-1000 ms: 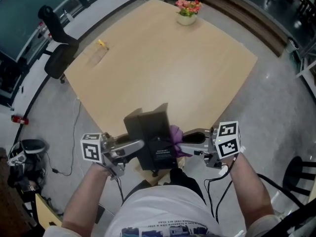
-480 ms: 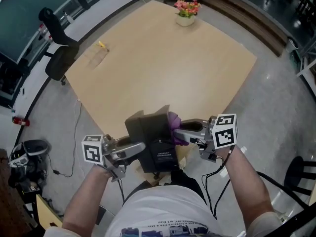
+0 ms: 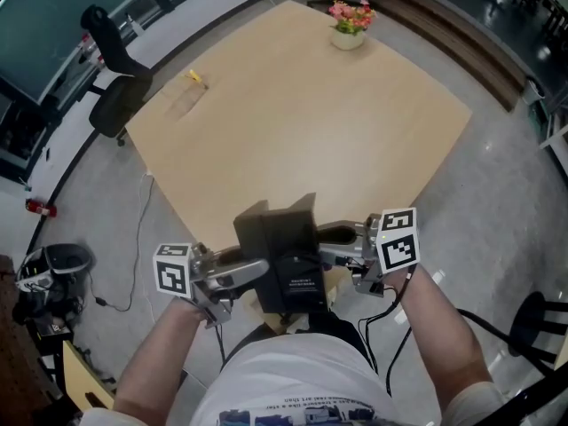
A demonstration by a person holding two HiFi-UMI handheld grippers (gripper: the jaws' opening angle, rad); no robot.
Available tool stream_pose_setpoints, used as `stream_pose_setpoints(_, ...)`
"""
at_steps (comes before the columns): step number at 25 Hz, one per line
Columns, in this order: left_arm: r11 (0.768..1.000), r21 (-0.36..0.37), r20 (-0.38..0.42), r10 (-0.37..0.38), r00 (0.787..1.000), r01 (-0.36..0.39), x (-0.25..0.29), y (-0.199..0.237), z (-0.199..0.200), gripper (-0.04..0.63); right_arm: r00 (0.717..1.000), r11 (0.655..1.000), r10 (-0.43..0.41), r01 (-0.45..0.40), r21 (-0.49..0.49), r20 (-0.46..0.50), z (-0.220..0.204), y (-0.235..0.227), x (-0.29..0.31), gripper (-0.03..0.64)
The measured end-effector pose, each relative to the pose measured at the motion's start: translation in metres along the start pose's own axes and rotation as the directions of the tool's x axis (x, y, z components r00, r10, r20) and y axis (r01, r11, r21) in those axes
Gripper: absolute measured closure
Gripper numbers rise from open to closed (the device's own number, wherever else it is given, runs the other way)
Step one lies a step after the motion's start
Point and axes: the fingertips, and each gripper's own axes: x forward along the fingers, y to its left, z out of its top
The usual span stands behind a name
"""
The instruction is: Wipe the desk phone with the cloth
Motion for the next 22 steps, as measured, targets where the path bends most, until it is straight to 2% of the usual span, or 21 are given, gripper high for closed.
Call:
stream_pose_setpoints(7,1.000,0.001,0.021,-0.006,1.000,0.006,-0.006,0.000,0.009,0.425,0.993,1.000,0.025,-0.023,0.018,-0.114,-0.042,0.008,-0.001,0.528)
stream_pose_setpoints(11,1.000,0.004,0.012,-0.013,1.000,0.013,-0.006,0.000,0.012,0.425,0.988,1.000,0.000,0.003,0.020,-0.156,-0.059,0.005,-0.007,0.526)
stream_pose_setpoints(16,1.000,-0.002,-0.002,-0.031,1.000,0.031,-0.001,-0.002,0.008,0.425,0.994,0.997,-0.082,0.081,-0.008,-0.073,-0.032,-0.009,-0.016,0.526)
stream_pose_setpoints(22,0.999,-0.010,-0.026,-0.052,0.998,0.052,0.007,-0.006,0.000,0.425,0.996,0.994,-0.090,0.090,-0.056,0.010,0.015,-0.015,0.002,0.528)
